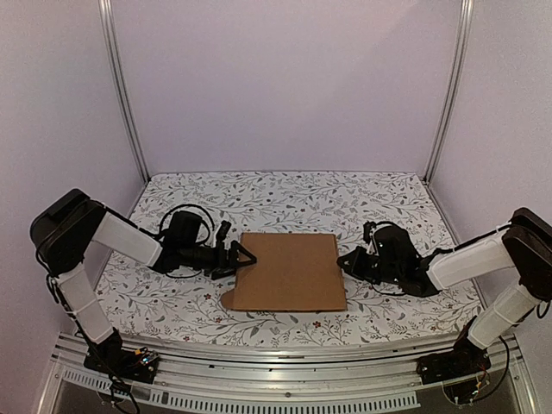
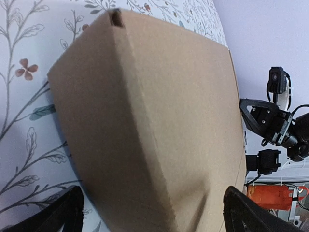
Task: Fold the paper box
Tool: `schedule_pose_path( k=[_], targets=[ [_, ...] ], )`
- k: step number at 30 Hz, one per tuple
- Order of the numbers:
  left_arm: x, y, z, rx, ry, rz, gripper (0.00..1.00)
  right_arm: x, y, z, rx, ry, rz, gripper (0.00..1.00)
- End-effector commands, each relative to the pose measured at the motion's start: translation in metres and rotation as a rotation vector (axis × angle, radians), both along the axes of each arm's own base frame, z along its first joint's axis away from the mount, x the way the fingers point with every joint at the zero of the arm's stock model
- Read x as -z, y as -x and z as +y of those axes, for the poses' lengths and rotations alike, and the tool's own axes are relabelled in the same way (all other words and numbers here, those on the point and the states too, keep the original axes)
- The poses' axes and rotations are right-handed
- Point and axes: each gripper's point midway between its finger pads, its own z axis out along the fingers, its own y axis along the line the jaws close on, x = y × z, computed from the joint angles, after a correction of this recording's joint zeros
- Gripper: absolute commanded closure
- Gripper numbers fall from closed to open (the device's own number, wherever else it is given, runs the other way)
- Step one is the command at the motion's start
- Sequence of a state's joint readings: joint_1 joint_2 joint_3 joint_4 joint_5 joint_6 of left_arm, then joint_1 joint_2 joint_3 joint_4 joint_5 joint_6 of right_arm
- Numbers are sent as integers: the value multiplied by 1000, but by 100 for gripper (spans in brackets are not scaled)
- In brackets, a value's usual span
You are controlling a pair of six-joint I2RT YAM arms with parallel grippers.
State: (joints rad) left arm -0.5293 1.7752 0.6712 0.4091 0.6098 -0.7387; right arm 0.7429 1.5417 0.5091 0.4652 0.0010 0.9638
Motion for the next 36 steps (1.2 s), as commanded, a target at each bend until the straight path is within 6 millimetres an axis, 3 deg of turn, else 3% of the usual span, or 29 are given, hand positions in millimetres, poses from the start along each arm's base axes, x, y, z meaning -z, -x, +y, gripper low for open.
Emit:
schedule_pose_path(
  k=[1,15,25,36],
  targets=[
    [10,13,11,-33,34,103,0,45,31,-20,-47,115,127,100],
    [17,43,9,-49,181,296,0,57,42,-37,-50,157,139,100],
    [16,51,-7,-17,281,384,1,64,48,-43,-52,180,146,100],
    [7,51,-15,-14,381,410,30,65,53,-50,-43,185,147,100]
  ],
)
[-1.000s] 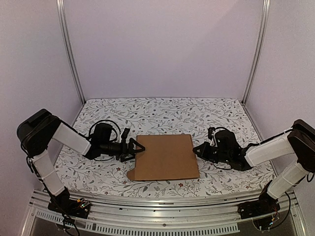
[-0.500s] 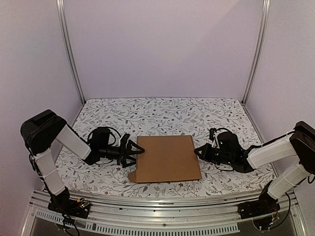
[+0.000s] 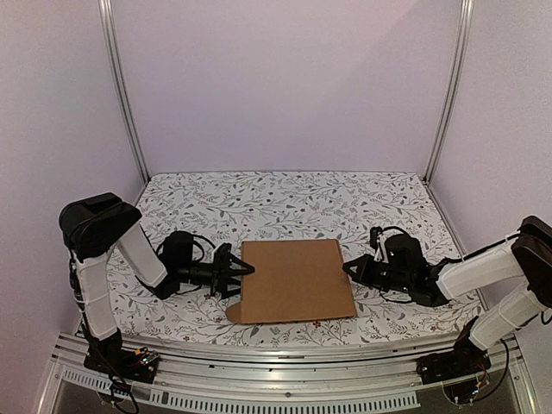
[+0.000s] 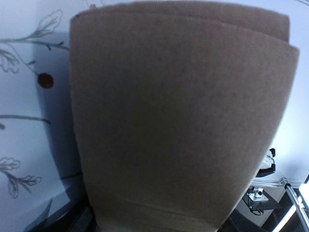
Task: Fold the paper box
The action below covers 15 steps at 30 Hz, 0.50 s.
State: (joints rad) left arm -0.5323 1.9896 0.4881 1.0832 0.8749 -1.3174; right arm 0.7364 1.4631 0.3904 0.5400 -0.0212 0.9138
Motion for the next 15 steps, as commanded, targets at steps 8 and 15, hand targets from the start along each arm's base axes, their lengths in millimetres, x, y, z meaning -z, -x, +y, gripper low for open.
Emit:
schedule_pose_path(
  k=[8,15],
  targets=[
    [-16,3,-3,-14,81,47,66,58,34,-31,-18,178,176,100],
    [-38,4,-3,-7,92,30,74,21,29,-15,-124,171,77,90]
  ],
)
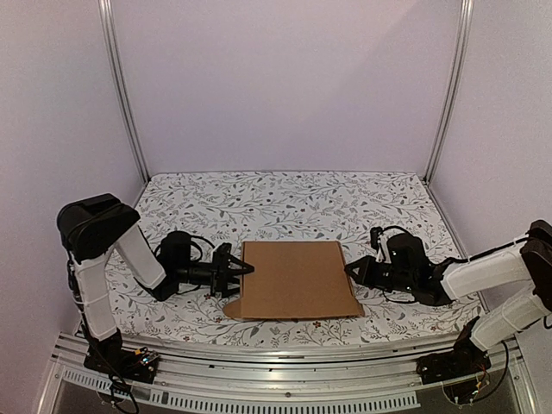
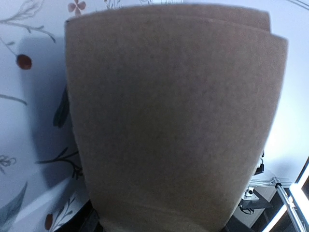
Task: Fold the paper box
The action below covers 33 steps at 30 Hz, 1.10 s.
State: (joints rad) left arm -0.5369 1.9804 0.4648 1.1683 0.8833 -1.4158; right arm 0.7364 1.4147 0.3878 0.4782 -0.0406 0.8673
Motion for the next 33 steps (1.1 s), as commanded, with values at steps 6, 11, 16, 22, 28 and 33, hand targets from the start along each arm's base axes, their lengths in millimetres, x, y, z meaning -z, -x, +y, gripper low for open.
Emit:
schedule_pose_path(
  k=[6,11,16,22,28,33],
  targets=[
    [-40,10,3,25,-17,-30,76,-64,17,0,-220,161,-130,53],
    [-61,17,11,51,-25,-55,77,-127,34,-9,-342,237,-309,29],
    [-80,26,17,99,-32,-90,78,-177,57,-17,-457,269,-460,2],
    [-121,43,16,204,46,-185,79,-225,93,-16,-616,263,-638,1],
    [-161,64,20,300,124,-268,80,-249,137,-11,-829,422,-918,1],
    [-182,76,26,337,157,-321,80,-252,165,-10,-968,586,-1170,1]
  ],
)
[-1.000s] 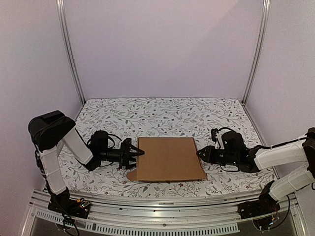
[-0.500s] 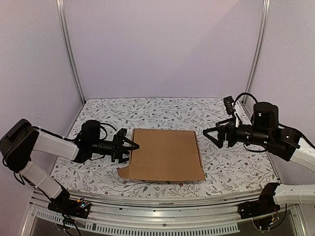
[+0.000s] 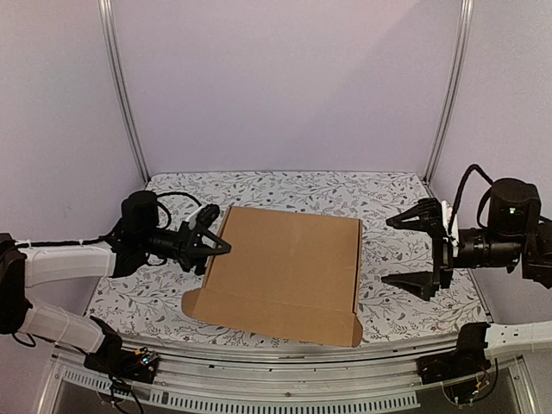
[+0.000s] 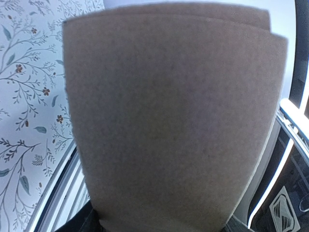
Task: Fold the paper box
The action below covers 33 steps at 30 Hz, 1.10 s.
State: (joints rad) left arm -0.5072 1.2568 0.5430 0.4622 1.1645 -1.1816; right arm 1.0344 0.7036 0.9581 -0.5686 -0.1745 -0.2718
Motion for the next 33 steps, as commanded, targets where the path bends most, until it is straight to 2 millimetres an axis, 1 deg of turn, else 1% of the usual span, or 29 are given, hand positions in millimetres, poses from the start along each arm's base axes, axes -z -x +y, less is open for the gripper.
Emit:
schedule_pose_path(
  k=[1,2,7,11,13,16,18,20,25,28,33],
  targets=[
    [-21,13,7,71,39,-48,80,10,13,-8,-78,176,-298,1],
    [-22,14,8,76,40,-47,80,10,15,-8,-79,194,-351,1],
    [-28,19,12,83,40,-69,80,9,9,-8,-33,323,-679,1],
    [-32,19,12,75,44,-79,80,16,7,3,-24,444,-959,1],
    [-34,20,13,74,43,-79,80,21,9,8,-46,488,-1068,1],
    [-35,22,13,82,40,-81,80,27,12,12,-66,529,-1160,1],
    [-35,23,14,82,35,-89,80,38,12,15,-81,578,-1237,1],
    [-33,23,14,80,29,-86,80,46,13,19,-88,588,-1290,1],
    [-31,26,14,94,31,-95,80,61,13,31,-84,596,-1338,1],
    [-28,26,14,100,27,-92,80,53,15,39,-51,552,-1346,1],
    [-23,25,12,115,23,-78,81,59,16,49,-57,565,-1346,1]
  ],
)
